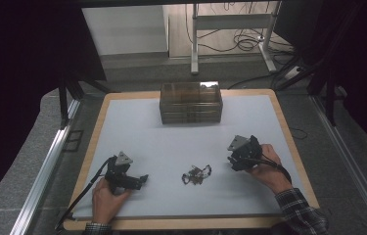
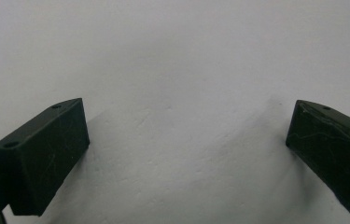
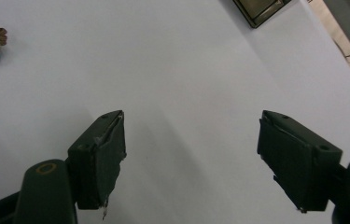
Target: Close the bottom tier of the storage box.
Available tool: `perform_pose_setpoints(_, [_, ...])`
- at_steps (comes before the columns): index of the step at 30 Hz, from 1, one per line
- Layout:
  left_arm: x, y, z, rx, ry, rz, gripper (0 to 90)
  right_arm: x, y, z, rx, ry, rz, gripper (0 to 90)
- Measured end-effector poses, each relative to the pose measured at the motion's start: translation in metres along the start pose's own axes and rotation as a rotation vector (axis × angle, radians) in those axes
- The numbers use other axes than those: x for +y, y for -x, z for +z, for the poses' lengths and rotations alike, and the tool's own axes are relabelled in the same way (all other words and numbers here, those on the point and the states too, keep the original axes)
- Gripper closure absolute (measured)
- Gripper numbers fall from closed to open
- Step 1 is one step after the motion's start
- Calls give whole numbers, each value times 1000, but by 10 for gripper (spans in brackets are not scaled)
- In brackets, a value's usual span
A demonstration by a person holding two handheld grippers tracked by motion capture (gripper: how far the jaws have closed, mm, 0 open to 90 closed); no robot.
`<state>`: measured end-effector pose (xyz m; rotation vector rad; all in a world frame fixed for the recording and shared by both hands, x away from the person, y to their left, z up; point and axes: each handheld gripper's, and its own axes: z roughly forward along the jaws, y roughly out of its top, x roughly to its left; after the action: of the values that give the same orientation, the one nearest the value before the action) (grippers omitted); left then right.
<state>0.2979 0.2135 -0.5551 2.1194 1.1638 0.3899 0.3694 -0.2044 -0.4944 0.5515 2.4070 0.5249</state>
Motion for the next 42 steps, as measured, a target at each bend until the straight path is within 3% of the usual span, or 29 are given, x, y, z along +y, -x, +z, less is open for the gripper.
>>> perform_pose_setpoints(22, [0,0,0,0,-1,1,0,26,-14,18,-102,-16,-150,264])
perform_pose_setpoints(42, [0,0,0,0,-3,3,0,42,-24,30,-160,-24,-240,273])
